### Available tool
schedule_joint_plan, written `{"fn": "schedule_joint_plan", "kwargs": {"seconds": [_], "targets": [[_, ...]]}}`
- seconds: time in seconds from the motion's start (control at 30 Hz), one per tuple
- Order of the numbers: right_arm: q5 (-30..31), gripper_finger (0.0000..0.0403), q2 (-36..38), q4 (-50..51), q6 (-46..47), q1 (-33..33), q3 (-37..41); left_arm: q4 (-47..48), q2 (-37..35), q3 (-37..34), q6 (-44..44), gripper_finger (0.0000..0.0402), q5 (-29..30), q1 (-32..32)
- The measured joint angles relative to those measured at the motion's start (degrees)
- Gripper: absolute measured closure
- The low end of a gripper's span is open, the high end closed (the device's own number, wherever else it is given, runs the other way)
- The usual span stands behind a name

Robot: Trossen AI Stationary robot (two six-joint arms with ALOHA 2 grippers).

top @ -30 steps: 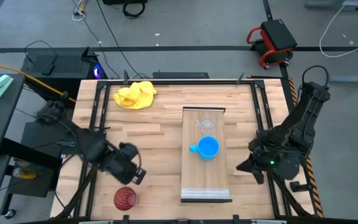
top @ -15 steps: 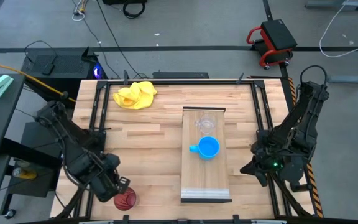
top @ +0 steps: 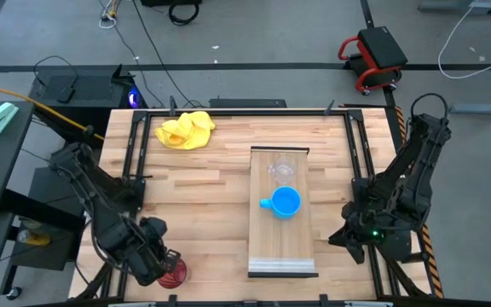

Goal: Stack small to large cups/mugs on shelf
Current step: Put the red cup on the shelf

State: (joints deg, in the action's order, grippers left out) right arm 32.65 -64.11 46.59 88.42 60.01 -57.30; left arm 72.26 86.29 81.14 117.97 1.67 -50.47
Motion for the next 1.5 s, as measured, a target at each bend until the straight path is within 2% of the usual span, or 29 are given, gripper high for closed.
{"fn": "schedule_joint_plan", "kwargs": {"seconds": [0.6,1.1,1.5], "targets": [[0.3,0.0330,0.0,0.0,0.6,0.6,0.0,-2.1,4.6,0.0,-2.2,0.0311,0.0,0.0],[0.3,0.0330,0.0,-0.2,0.6,0.6,0.0,-1.8,6.5,0.0,-2.3,0.0310,-0.4,0.5],[0.3,0.0330,0.0,-0.2,0.5,0.6,0.0,-1.7,6.6,0.0,-2.8,0.0349,-0.1,2.4]]}}
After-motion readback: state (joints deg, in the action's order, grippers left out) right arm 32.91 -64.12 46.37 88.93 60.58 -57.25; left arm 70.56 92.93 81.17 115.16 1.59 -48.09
